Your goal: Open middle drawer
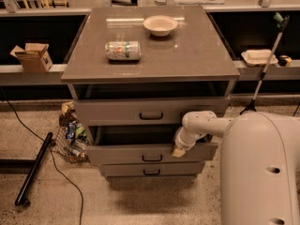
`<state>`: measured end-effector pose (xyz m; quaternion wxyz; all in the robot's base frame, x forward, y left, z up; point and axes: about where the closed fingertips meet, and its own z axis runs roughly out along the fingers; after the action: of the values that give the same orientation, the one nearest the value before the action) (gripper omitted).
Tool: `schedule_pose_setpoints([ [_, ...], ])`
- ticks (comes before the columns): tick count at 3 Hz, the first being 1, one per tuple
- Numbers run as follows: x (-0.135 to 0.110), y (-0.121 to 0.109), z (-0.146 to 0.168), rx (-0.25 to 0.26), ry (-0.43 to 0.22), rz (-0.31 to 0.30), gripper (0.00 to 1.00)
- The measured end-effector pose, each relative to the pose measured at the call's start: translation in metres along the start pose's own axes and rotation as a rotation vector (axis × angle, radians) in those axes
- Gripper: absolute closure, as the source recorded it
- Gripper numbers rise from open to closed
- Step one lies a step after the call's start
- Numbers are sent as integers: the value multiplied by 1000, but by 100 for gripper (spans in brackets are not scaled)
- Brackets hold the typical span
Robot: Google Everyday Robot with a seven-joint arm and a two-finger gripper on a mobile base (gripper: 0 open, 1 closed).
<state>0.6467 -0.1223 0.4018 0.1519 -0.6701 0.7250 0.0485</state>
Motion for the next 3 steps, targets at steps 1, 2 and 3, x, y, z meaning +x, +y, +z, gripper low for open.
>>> schedule_pose_setpoints([
  [1, 0, 0, 0, 0, 0, 0, 16],
  [2, 0, 0, 0, 0, 0, 0, 0],
  [3, 0, 0, 0, 0, 0, 0, 0],
])
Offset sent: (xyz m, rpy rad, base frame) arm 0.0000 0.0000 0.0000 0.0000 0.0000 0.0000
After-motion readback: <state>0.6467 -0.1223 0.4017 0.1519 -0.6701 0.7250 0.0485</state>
